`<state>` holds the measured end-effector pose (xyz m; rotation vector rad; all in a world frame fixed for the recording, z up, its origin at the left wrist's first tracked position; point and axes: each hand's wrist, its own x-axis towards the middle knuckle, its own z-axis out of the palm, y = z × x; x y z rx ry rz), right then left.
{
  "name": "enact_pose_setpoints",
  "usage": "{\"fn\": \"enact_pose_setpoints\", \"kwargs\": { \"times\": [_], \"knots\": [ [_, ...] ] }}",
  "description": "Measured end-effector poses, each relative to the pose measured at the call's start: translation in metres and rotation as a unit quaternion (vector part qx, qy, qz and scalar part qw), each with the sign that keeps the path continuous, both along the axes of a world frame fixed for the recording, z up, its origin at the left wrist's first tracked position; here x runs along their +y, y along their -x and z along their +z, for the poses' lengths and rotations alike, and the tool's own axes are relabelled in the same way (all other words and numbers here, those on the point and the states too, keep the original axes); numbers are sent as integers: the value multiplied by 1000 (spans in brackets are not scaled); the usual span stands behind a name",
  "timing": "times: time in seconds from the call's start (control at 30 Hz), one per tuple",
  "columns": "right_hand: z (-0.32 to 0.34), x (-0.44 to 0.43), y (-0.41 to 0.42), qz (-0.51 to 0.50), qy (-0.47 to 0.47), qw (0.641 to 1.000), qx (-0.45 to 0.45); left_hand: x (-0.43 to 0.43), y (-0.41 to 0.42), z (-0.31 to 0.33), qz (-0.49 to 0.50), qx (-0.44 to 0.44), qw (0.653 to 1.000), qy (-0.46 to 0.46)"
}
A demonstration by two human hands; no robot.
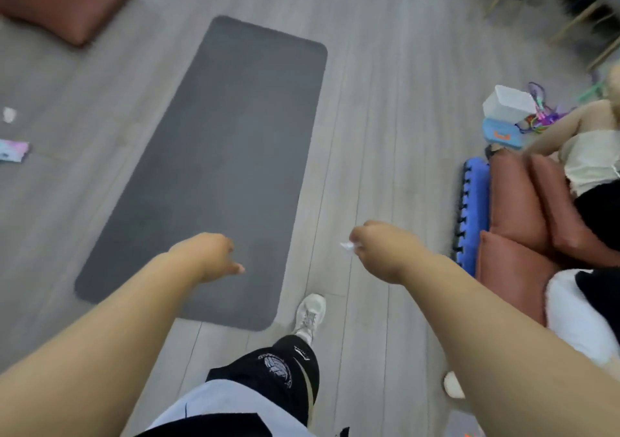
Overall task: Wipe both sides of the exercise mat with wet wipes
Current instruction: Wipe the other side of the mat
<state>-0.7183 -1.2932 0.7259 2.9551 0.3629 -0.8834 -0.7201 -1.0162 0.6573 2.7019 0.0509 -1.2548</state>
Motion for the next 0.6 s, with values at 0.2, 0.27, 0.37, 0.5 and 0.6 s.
{"fn": "enact_pose_setpoints", "kwargs": {
  "times": [0.2,0.27,0.37,0.5,0.6],
  "knots": [
    [0,-19,-107,88,18,996,20,-29,-58,-10,95,3,995,18],
    [6,-24,-145,103,18,994,14,-34,-83,-2,120,-12,992,21],
    [13,-21,-199,127,4,992,-2,-35,-115,13,177,-47,983,32],
    [8,-3,-259,170,-11,985,8,-28,-133,15,277,-51,958,61],
    [-5,19,-296,229,1,973,25,-25,-135,8,332,-46,941,53]
  ]
}}
